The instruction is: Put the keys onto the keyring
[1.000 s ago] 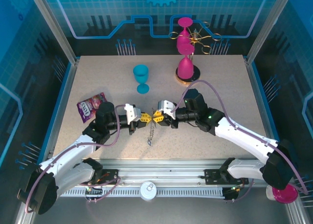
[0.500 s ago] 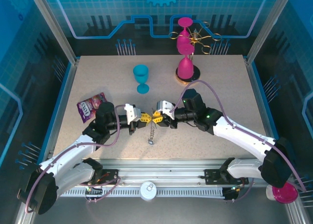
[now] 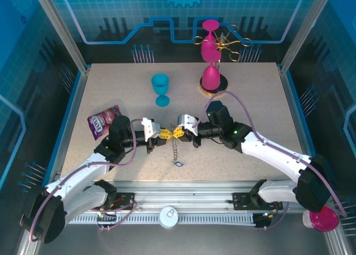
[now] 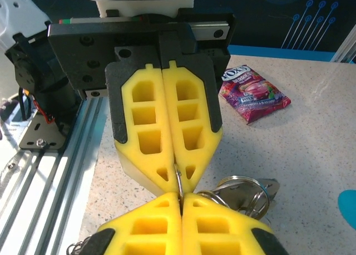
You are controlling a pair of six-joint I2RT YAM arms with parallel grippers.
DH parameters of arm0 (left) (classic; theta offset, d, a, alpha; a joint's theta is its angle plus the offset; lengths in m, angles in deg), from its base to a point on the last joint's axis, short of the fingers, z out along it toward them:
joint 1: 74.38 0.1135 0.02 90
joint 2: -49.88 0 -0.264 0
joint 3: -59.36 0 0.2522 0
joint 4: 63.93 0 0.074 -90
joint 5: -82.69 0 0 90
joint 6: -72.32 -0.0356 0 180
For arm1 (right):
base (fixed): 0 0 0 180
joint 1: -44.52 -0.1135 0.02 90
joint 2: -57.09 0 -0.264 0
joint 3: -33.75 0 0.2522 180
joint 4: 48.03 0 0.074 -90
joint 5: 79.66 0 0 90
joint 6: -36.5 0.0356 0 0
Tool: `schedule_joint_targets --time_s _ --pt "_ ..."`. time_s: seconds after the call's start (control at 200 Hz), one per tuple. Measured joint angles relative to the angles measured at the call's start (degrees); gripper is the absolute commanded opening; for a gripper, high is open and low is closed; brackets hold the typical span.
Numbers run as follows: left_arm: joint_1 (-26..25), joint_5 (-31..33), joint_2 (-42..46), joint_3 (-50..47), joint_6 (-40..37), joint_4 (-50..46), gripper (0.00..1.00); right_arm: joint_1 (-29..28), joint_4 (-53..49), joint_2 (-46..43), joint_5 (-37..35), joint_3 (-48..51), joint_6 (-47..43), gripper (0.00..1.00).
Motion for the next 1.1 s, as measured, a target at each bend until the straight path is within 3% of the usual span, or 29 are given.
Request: schedule_joint_targets --time_s 0.08,0.13,0.275,0.515,0.781,0.951,1.101 --pt "0.0 0.2 0.0 0.0 0.4 -0.1 0.0 0.0 -0.1 0.0 0.0 0.0 -0.3 0.0" --pt "0.0 0.3 0.0 0.0 0.3 -0.4 0.09 0.0 -0.5 0.0 -0.2 -0.1 -0.7 0.0" --pt "-0.1 1.1 0.0 1.5 -1.3 -3.9 0.19 0.0 -5.2 0.3 -0.8 -1.9 -3.2 0.0" --pt "-0.1 1.7 0.0 5.3 -5.8 -10.9 0.19 -0.1 -15.9 3.0 -3.2 -7.5 -8.2 0.0" --pt "-0.1 1.7 -2.5 7.5 -8.9 -17.3 0.22 -0.3 -21.0 4.6 -4.2 -10.6 -10.4 0.0" --pt "-0.3 1.7 -3.8 8.4 -10.0 -19.8 0.18 -1.2 -22.4 5.9 -4.5 -12.3 -11.2 0.0" --pt "-0.5 1.8 -4.2 8.7 -10.6 -21.2 0.03 -1.9 -25.0 7.6 -5.2 -14.6 -12.5 0.0"
